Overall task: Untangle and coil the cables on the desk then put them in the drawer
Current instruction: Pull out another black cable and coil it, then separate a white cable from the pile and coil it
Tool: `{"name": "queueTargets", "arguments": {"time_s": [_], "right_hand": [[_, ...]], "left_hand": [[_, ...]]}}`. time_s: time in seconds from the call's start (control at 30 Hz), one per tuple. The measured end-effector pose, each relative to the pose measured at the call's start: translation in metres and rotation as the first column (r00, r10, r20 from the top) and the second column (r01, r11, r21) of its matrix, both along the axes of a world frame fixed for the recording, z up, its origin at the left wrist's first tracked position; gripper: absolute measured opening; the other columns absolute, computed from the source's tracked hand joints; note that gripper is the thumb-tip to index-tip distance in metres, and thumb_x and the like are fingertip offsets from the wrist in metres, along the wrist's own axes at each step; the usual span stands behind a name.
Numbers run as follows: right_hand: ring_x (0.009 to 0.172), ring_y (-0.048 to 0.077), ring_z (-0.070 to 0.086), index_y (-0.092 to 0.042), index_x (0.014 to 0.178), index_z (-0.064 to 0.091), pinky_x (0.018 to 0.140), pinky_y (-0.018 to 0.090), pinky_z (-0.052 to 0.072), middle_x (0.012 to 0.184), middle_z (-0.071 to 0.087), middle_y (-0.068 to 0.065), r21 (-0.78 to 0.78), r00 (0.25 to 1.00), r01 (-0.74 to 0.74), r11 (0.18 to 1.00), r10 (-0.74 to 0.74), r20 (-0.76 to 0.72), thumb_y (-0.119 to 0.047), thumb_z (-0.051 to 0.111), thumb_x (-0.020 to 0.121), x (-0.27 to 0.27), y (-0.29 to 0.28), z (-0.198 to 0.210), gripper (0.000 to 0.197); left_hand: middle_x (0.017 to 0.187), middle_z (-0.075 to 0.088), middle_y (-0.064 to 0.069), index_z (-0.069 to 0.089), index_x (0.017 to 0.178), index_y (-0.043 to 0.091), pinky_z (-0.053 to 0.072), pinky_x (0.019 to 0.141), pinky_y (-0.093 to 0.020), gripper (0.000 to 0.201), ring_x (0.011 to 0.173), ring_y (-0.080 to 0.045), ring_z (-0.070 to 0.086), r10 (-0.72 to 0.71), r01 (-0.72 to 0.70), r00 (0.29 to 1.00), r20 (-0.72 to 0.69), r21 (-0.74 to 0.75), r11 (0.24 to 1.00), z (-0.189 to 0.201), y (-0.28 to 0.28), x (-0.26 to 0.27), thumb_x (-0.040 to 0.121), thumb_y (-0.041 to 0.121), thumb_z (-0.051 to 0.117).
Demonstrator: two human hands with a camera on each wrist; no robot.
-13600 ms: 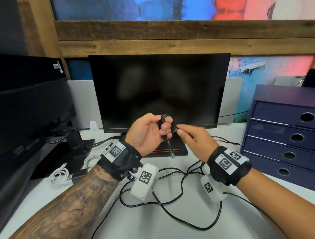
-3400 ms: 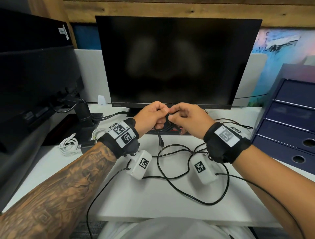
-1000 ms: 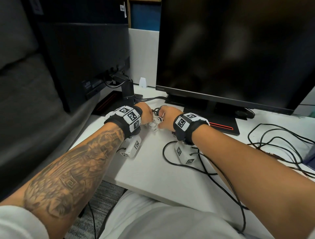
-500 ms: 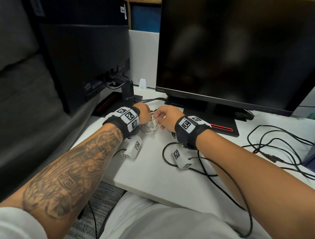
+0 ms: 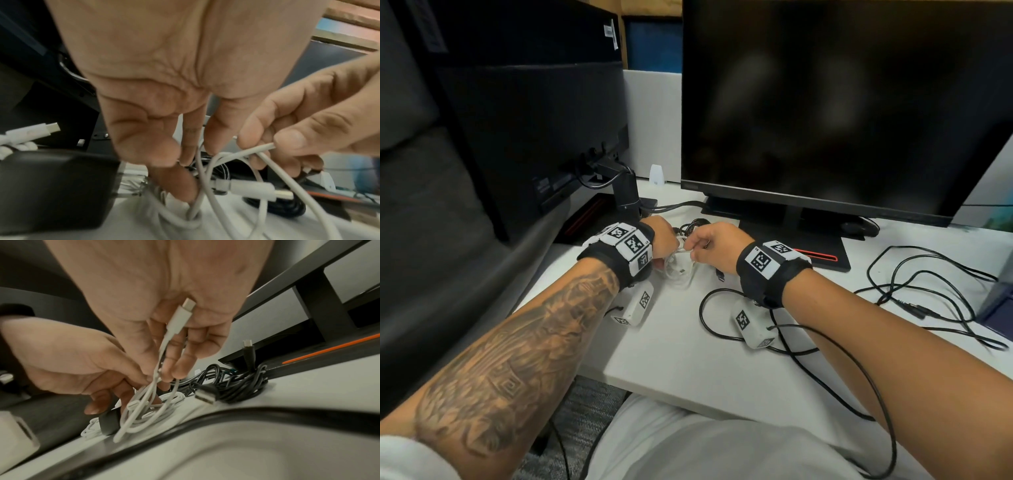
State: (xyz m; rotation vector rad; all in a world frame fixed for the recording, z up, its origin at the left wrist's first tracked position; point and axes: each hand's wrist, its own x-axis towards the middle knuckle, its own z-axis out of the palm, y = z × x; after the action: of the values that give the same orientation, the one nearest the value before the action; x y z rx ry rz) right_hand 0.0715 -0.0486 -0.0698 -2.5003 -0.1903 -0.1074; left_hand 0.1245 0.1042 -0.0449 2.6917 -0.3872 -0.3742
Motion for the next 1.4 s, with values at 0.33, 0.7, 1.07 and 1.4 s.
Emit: {"name": "queueTargets", "arguments": {"time_s": [0.33, 0.7, 1.07, 1.4], "right_hand": [[0.091, 0.017, 0.066, -0.020, 0.109, 0.071, 0.076, 0.022, 0.055, 0.105, 0.071, 0.004, -0.028, 0.999, 0.017, 0.999, -0.018, -0.038, -0.008, 0.062, 0.093, 0.000, -0.001, 0.000, 0.022], [0.079, 0.007, 0.061, -0.020, 0.105, 0.072, 0.060, 0.008, 0.042, 0.105, 0.072, 0.001, -0.011, 0.999, 0.035, 0.999, -0.035, -0.026, -0.006, 0.063, 0.091, -0.002, -0.005, -0.004, 0.021], [0.078, 0.006, 0.058, -0.020, 0.101, 0.072, 0.066, 0.011, 0.044, 0.102, 0.072, -0.001, -0.046, 0.999, 0.030, 0.998, -0.032, -0.034, -0.004, 0.066, 0.090, -0.001, -0.003, -0.005, 0.020], [0.076, 0.008, 0.059, -0.020, 0.103, 0.068, 0.073, 0.025, 0.052, 0.095, 0.068, -0.004, 0.012, 0.997, 0.073, 0.997, -0.073, 0.019, -0.004, 0.066, 0.090, -0.001, -0.005, -0.004, 0.020]], "left_hand": [[0.136, 0.057, -0.016, 0.053, 0.136, 0.002, 0.048, 0.099, -0.035, 0.042, 0.121, -0.031, 0.058, -0.046, 0.026, 0.994, 0.101, 0.191, 0.981, -0.003, -0.008, 0.000, 0.098, 0.017, 0.056], [0.116, 0.064, -0.017, 0.061, 0.116, 0.001, 0.050, 0.086, -0.036, 0.030, 0.106, -0.032, 0.063, -0.072, 0.046, 0.993, 0.092, 0.262, 0.964, -0.011, -0.017, -0.002, 0.098, 0.022, 0.050], [0.125, 0.063, -0.012, 0.059, 0.125, 0.006, 0.050, 0.094, -0.035, 0.043, 0.113, -0.029, 0.061, -0.078, 0.062, 0.996, 0.031, 0.355, 0.933, -0.011, -0.021, 0.003, 0.088, 0.025, 0.066], [0.126, 0.063, -0.017, 0.060, 0.127, 0.003, 0.048, 0.089, -0.032, 0.034, 0.116, -0.031, 0.061, -0.114, 0.101, 0.991, 0.073, 0.162, 0.982, -0.011, -0.014, 0.001, 0.096, 0.016, 0.059]]}}
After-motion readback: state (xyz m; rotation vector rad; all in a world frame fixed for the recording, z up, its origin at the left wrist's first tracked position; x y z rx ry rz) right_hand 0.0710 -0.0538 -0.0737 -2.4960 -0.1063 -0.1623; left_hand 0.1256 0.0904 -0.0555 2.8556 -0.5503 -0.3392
